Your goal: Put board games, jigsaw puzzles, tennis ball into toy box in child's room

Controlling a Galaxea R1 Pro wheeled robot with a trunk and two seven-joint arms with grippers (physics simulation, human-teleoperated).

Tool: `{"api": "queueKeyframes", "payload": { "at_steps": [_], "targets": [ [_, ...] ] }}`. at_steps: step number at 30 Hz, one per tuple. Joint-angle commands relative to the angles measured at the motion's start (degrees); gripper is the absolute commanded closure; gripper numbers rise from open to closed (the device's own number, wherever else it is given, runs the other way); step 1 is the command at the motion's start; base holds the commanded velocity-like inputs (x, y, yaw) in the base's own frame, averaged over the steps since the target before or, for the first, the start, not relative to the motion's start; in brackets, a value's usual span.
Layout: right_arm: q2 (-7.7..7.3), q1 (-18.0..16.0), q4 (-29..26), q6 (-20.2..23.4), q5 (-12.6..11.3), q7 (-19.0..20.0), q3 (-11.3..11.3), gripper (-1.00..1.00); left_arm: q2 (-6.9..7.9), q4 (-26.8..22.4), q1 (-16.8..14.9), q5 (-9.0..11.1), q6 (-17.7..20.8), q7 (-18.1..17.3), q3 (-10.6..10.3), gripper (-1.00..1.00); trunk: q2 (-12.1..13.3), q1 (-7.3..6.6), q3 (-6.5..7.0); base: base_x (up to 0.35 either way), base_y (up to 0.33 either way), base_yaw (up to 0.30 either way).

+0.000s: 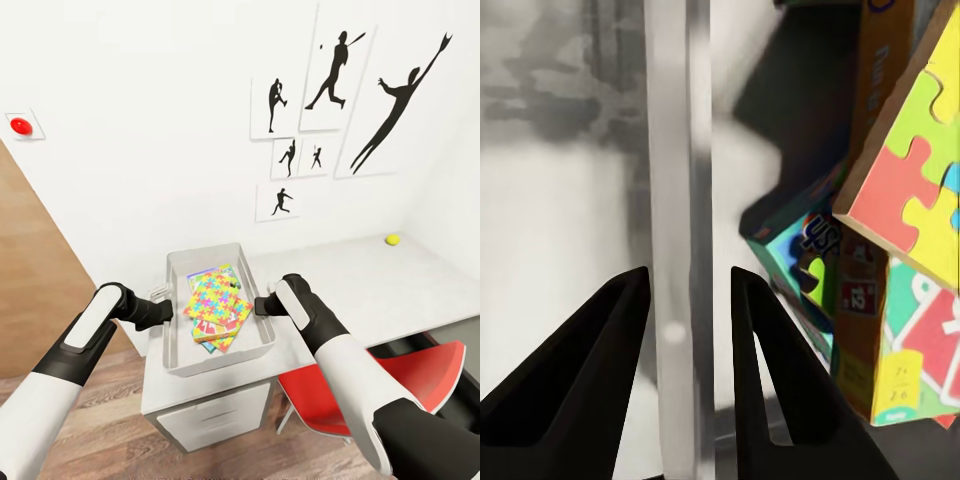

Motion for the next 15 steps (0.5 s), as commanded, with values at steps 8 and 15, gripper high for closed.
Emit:
{"api": "queueKeyframes", "payload": {
  "at_steps": [8,15],
  "targets": [
    [-0.01,-0.07,-0.05,0.24,0.24,-0.66,0.08,1.00,0.05,-0.04,-0.06,-0.33,0.58,0.69,-0.14,1.00,-0.12,0.03,-0.86,0.000,0.000,0.000],
    [-0.01,-0.07,-0.05,0.24,0.24,-0.66,0.08,1.00,0.04,-0.04,-0.06,-0.33,0.58,0.69,-0.11,1.00,-0.12,0.03,-1.52,0.000,0.000,0.000]
  ]
}}
